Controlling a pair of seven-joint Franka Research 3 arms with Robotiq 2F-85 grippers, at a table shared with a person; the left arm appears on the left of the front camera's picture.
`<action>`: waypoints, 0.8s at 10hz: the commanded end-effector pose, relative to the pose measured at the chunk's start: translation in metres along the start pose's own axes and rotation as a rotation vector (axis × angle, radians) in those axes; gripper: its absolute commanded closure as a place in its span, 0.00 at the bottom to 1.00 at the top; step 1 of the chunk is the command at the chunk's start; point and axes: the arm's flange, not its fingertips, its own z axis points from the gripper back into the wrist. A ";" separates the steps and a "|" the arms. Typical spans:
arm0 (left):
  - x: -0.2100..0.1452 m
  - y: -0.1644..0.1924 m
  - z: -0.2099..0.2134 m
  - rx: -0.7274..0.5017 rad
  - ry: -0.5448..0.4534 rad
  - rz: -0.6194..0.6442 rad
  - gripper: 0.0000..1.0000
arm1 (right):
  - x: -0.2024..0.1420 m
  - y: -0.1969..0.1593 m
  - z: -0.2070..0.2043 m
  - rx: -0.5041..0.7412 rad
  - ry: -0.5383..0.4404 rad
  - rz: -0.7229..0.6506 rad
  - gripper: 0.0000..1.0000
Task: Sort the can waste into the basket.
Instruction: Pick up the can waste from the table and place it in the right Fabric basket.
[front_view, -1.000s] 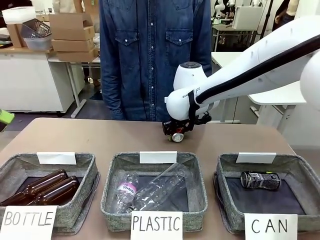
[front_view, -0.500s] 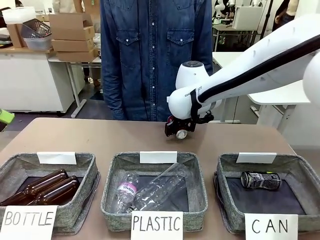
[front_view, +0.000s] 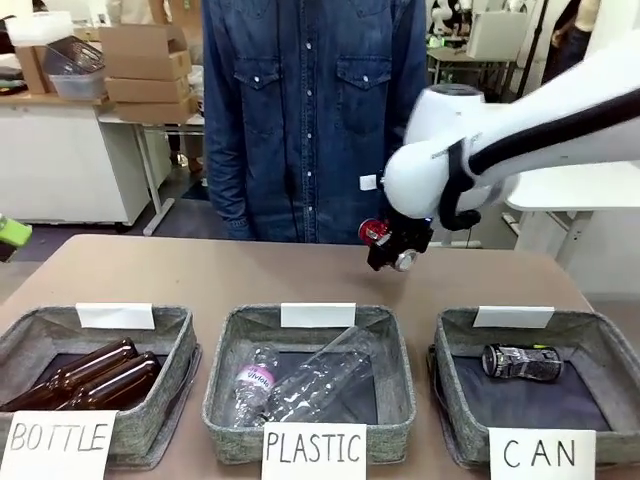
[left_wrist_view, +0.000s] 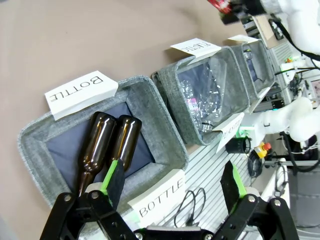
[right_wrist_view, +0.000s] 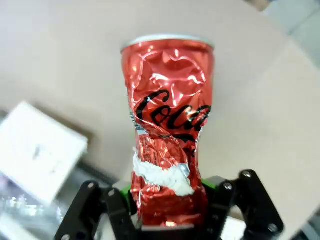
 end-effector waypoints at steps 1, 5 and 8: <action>0.001 -0.001 0.002 -0.010 0.001 0.020 0.00 | -0.079 -0.022 0.063 0.097 -0.026 0.113 1.00; 0.001 -0.001 0.002 -0.010 0.001 0.020 0.00 | -0.212 -0.064 0.118 0.160 0.052 0.297 1.00; 0.001 -0.001 0.002 -0.010 0.001 0.020 0.00 | -0.228 -0.068 0.108 0.163 0.103 0.335 1.00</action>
